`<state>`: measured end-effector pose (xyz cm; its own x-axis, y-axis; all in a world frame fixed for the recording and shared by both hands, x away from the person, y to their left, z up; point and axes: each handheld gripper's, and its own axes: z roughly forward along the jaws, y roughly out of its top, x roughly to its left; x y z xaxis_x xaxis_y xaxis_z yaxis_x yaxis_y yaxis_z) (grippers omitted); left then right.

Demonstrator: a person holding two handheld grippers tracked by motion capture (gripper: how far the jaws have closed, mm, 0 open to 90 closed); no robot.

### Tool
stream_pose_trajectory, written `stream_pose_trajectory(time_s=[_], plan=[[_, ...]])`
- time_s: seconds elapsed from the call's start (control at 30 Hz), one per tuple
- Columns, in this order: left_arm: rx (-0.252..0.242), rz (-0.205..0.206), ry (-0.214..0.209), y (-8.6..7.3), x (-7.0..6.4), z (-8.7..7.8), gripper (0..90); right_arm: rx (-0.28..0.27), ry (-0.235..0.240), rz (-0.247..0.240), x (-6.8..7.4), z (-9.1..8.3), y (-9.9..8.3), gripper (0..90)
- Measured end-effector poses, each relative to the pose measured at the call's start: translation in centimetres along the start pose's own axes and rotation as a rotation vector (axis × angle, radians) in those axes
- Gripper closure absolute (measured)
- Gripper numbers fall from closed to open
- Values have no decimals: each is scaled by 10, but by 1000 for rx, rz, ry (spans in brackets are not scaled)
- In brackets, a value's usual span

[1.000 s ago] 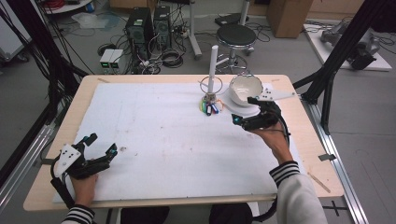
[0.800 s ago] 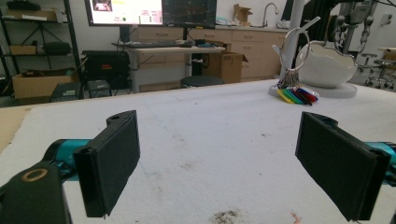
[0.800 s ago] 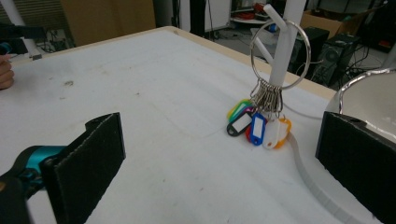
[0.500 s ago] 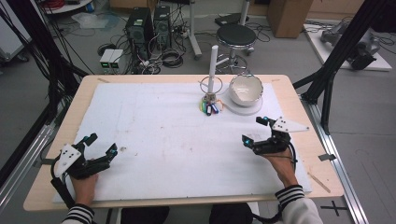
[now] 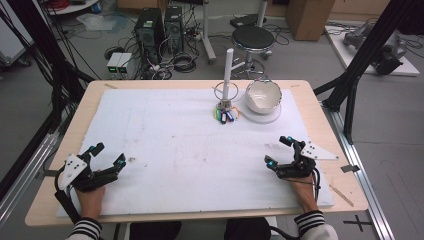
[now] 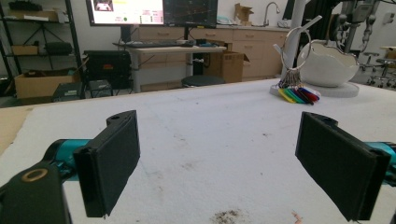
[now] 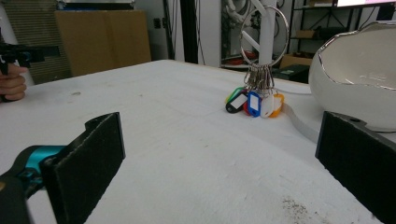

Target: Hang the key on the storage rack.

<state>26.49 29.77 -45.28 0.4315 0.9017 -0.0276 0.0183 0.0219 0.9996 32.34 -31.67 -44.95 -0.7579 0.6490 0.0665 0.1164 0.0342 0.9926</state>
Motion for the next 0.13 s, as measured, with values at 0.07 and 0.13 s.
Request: stream_pose_trajectory(time_s=[0.07,0.13], plan=[[3,8,-1,0,0,0,143,-8,-5,-14,0,0,0,9],[-1,10,7,0,-1,-1,143,-6,-18,-10,1,0,0,9]])
